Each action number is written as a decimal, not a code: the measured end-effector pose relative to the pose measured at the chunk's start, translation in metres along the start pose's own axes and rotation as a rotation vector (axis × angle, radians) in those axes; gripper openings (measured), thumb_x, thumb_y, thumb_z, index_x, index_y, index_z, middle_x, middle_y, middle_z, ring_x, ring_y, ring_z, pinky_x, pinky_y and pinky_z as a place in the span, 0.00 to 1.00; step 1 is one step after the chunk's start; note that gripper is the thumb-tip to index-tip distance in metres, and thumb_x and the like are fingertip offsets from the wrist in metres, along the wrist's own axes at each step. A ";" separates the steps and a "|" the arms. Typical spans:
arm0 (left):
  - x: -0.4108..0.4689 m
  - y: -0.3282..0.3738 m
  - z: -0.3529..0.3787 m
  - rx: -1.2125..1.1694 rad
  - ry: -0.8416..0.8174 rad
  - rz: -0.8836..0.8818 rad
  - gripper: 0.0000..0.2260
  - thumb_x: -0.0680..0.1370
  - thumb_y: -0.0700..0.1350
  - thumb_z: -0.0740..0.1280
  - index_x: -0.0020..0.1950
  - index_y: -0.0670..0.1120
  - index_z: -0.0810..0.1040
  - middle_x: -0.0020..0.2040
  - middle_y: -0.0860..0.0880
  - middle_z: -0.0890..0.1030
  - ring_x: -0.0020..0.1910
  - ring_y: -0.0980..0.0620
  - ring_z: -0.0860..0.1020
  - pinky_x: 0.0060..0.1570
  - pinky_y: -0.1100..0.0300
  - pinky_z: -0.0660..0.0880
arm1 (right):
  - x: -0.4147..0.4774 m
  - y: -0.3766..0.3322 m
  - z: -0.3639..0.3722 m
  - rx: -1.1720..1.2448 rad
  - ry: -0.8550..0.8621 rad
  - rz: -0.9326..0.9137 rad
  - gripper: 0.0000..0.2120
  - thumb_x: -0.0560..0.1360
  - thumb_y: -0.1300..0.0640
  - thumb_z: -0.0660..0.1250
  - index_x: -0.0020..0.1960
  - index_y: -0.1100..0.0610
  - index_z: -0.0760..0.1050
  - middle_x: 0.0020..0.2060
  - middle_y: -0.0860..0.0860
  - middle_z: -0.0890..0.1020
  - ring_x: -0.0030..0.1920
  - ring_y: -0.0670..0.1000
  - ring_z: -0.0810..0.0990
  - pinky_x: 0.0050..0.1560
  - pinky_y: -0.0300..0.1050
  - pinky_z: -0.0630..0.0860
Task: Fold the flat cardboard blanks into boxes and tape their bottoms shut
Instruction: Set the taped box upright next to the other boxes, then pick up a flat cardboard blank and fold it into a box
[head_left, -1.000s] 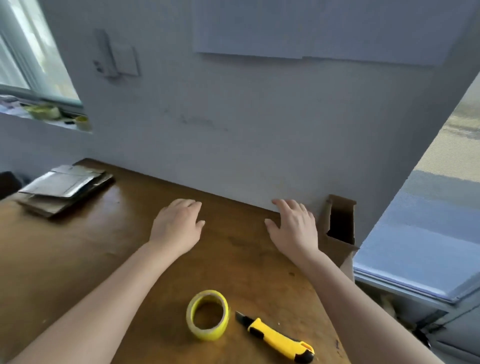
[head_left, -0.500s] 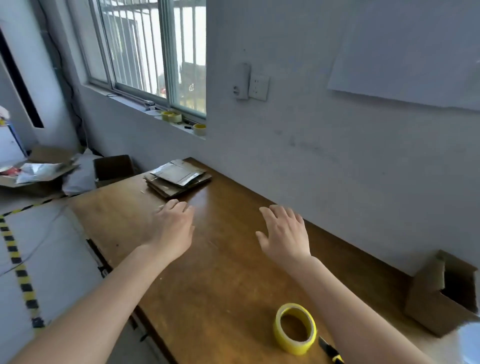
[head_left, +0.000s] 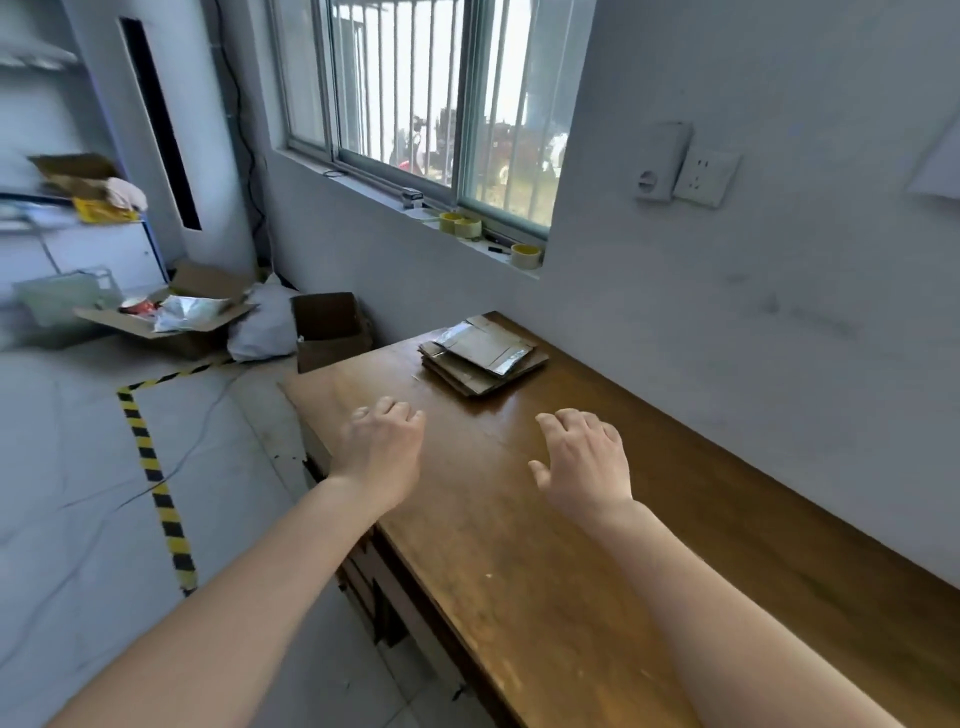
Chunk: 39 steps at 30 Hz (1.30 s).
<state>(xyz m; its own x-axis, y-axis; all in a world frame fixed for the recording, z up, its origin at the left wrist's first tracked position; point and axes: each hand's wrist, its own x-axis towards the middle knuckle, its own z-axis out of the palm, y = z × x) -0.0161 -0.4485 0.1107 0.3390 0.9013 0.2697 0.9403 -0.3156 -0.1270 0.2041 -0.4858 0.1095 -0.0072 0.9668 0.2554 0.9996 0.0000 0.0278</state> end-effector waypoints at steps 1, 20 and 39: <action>0.004 -0.008 0.004 0.006 -0.007 -0.003 0.13 0.78 0.45 0.62 0.62 0.48 0.73 0.63 0.50 0.75 0.65 0.49 0.69 0.59 0.56 0.68 | 0.008 -0.007 0.003 -0.007 -0.009 -0.004 0.25 0.75 0.45 0.66 0.68 0.53 0.68 0.64 0.52 0.74 0.65 0.54 0.71 0.65 0.49 0.66; 0.195 -0.092 0.126 -0.021 -0.173 0.105 0.10 0.77 0.44 0.62 0.58 0.49 0.73 0.60 0.50 0.76 0.63 0.49 0.70 0.54 0.57 0.70 | 0.204 -0.033 0.121 0.006 -0.148 0.108 0.20 0.75 0.45 0.65 0.64 0.51 0.71 0.59 0.51 0.76 0.60 0.54 0.73 0.58 0.48 0.69; 0.388 -0.098 0.270 -0.341 -0.361 0.192 0.24 0.78 0.50 0.64 0.72 0.45 0.64 0.70 0.46 0.68 0.67 0.46 0.68 0.63 0.52 0.70 | 0.332 -0.013 0.232 0.140 -0.347 0.568 0.25 0.77 0.44 0.64 0.70 0.53 0.66 0.65 0.52 0.73 0.66 0.53 0.69 0.63 0.48 0.70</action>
<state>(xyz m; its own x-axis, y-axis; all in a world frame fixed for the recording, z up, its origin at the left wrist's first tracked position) 0.0156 0.0124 -0.0304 0.5305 0.8438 -0.0810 0.8391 -0.5091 0.1917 0.1951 -0.1052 -0.0304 0.5059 0.8524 -0.1321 0.8398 -0.5217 -0.1503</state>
